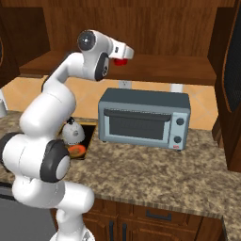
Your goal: Pick the kettle from the counter and place it on the tray. Then pick the mug from the cabinet and place it on the tray. Then close the cabinet doors.
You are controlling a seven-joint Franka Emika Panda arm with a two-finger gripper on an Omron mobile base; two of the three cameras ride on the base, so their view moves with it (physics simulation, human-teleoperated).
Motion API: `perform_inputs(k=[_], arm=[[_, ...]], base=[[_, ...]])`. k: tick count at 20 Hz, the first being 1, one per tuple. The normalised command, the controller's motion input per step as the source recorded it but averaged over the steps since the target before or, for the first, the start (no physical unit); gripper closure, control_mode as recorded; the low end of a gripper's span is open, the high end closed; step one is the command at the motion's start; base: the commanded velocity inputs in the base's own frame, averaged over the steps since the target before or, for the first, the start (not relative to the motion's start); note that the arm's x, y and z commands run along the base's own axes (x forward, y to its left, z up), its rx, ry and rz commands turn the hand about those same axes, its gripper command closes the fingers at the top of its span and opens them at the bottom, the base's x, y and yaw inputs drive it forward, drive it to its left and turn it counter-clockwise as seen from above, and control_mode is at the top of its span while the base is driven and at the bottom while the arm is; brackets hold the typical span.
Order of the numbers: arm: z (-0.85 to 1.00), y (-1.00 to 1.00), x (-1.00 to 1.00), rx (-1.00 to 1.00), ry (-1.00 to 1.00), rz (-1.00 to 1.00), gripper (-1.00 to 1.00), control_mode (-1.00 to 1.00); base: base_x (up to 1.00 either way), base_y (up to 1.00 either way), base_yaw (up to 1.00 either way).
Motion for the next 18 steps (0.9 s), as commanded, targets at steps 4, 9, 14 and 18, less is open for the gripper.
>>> perform_inputs(k=[4, 9, 14, 18], arm=[[0.11, 0.02, -0.79, 0.00, 0.00, -0.01, 1.00, -1.00], [0.20, 0.00, -0.77, 0.00, 0.00, 0.06, 1.00, -1.00], [0.01, 0.00, -0.98, 0.00, 0.00, 0.28, 1.00, -1.00], [-0.04, 0.01, -0.99, 0.00, 0.00, 0.40, 1.00, -1.00]], base=[[0.00, 0.00, 0.00], [0.00, 0.00, 0.00], [0.00, 0.00, 0.00], [0.00, 0.00, 0.00]])
